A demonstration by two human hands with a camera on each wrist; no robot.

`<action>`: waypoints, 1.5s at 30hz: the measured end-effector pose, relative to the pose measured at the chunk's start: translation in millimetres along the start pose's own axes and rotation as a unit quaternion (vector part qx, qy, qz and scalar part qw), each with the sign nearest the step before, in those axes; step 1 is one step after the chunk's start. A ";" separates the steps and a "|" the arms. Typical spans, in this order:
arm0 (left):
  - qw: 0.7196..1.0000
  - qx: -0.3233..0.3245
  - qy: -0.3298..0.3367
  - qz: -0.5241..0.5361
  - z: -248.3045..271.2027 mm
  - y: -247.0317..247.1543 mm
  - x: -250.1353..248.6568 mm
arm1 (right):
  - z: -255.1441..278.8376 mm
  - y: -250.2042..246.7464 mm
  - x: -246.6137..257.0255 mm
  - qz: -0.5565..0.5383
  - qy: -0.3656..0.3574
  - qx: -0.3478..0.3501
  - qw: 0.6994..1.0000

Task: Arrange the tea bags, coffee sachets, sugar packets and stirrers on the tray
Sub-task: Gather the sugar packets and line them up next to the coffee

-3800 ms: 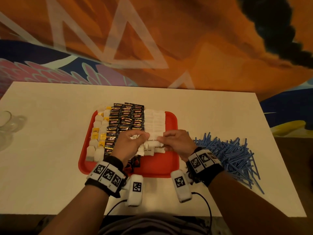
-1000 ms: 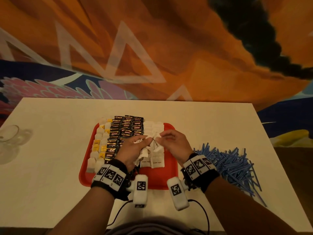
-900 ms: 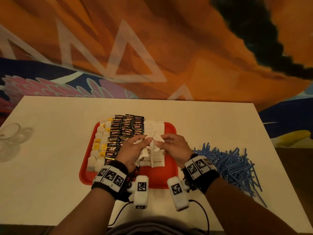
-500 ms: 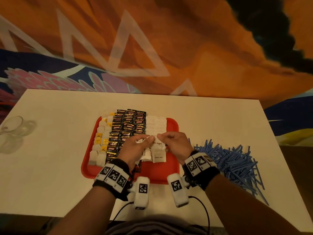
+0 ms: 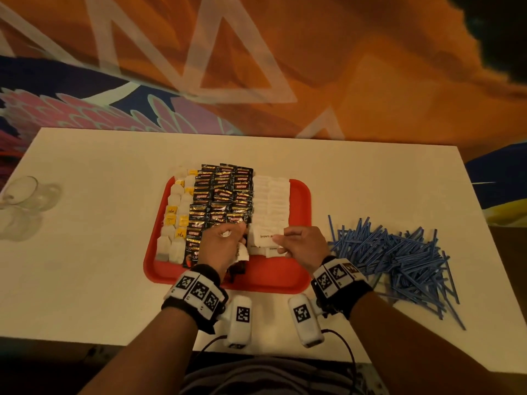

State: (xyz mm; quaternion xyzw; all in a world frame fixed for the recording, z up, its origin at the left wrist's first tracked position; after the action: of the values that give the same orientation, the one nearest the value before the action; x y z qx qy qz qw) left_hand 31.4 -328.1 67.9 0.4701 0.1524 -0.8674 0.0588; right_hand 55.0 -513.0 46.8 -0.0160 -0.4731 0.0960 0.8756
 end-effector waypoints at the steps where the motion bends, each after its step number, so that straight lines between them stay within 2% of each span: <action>1: 1.000 -0.009 -0.012 0.006 -1.0 -5.0 3.3 | -2.2 -0.3 -6.4 0.011 0.007 -0.007 1.000; 5: 0.997 -0.022 -0.059 0.050 -3.4 -24.1 17.8 | -13.2 2.8 -38.7 0.056 0.053 -0.017 0.997; 11: 0.996 -0.008 -0.089 0.029 0.0 -50.7 31.5 | -26.9 31.5 -71.5 0.070 0.102 -0.041 0.992; 16: 0.993 -0.004 -0.103 0.050 0.6 -63.0 34.0 | -33.1 48.2 -74.0 0.099 0.082 -0.075 0.989; 21: 0.994 -0.005 -0.099 0.037 -0.5 -71.6 37.3 | -38.1 51.5 -75.8 0.236 0.077 -0.101 0.964; 25: 0.995 -0.006 -0.094 0.025 -0.9 -75.1 38.4 | -29.3 49.6 -72.5 0.236 0.061 -0.123 0.962; 28: 0.994 -0.004 -0.105 0.036 -2.3 -74.4 41.2 | -27.1 52.5 -72.8 0.251 -0.015 -0.088 0.964; 31: 0.990 0.006 -0.126 0.059 -2.7 -71.7 42.7 | -28.8 57.8 -75.6 0.306 -0.080 -0.045 0.948; 36: 0.987 0.030 -0.135 0.078 -0.8 -65.3 42.2 | -24.8 56.4 -71.0 0.282 -0.090 -0.042 0.954; 41: 0.988 0.038 -0.129 0.075 0.6 -50.2 31.6 | -2.2 53.4 -33.4 0.163 -0.090 -0.023 0.982; 45: 0.990 0.056 -0.107 0.072 0.8 -30.0 18.9 | 25.4 51.9 12.0 0.107 -0.152 0.116 0.976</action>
State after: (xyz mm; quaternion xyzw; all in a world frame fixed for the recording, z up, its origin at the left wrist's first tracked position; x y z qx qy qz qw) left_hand 13.0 -299.2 58.9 0.3869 0.0625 -0.9133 0.1111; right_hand 32.3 -461.5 64.6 0.0505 -0.5816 0.2446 0.7742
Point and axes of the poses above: each hand's wrist, its own z-axis away from the middle knuckle, its own y-axis out of the palm, x = y × z, the point moved 1 cm from there along -z, towards the middle knuckle, and after that the axes turned 1 degree about x, right-handed, at the moved point
